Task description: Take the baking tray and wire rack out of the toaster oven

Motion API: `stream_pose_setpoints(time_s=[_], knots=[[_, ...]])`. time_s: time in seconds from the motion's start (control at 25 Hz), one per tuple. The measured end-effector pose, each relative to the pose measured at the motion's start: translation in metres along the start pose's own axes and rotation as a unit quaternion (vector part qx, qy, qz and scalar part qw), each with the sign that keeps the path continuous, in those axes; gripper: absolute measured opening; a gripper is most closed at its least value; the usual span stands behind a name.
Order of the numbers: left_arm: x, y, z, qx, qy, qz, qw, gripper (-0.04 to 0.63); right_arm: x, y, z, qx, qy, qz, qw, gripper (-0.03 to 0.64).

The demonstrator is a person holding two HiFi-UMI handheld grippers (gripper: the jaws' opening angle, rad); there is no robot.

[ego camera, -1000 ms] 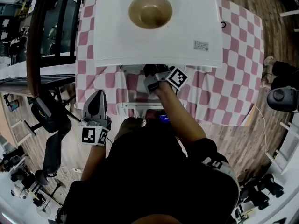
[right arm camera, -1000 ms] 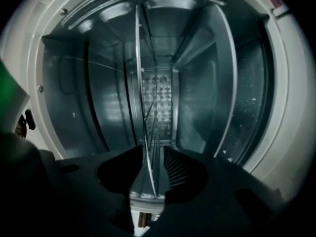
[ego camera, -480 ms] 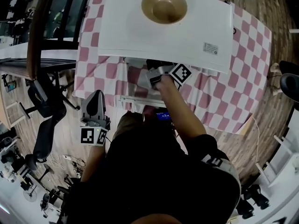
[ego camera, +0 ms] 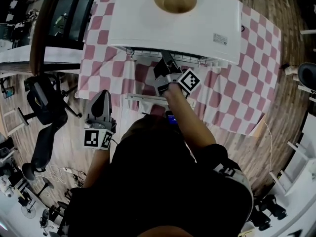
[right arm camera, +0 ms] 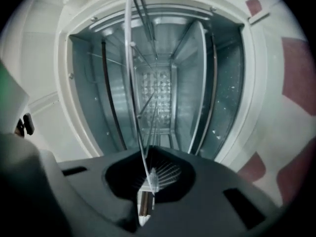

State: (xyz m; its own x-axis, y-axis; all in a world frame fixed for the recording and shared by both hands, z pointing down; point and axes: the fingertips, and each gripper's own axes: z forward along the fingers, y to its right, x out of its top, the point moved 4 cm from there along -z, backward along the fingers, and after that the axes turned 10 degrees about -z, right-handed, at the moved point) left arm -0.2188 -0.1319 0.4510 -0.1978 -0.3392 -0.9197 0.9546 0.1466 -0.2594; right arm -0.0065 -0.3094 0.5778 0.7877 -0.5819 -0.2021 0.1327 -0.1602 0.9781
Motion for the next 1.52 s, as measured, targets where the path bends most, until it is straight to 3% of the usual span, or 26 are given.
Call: stream_pose_setpoints(time_s=[0.76,1.2,1.36,1.52], knots=[[-0.034,0.005,-0.11,-0.049,0.036,-0.037,0.9975,-0.006,-0.087,-0.032,-0.123,0.002,0.009,0.003,1.0,0.002],[-0.05,0.018,-0.129,-0.101,0.041,-0.059,0.9922,-0.006,-0.104,-0.062,-0.211,0.017,0.033,-0.006,0.999,0.002],[-0.054,0.039,-0.116,-0.139,0.031,-0.02,0.9895,-0.006,-0.088,-0.075,-0.247,0.026,0.048,-0.015,0.998,0.002],[-0.053,0.074,-0.094,-0.198,0.023,0.021,0.9798,-0.006,-0.061,-0.083,-0.286,0.023,0.078,-0.037,0.996,0.002]])
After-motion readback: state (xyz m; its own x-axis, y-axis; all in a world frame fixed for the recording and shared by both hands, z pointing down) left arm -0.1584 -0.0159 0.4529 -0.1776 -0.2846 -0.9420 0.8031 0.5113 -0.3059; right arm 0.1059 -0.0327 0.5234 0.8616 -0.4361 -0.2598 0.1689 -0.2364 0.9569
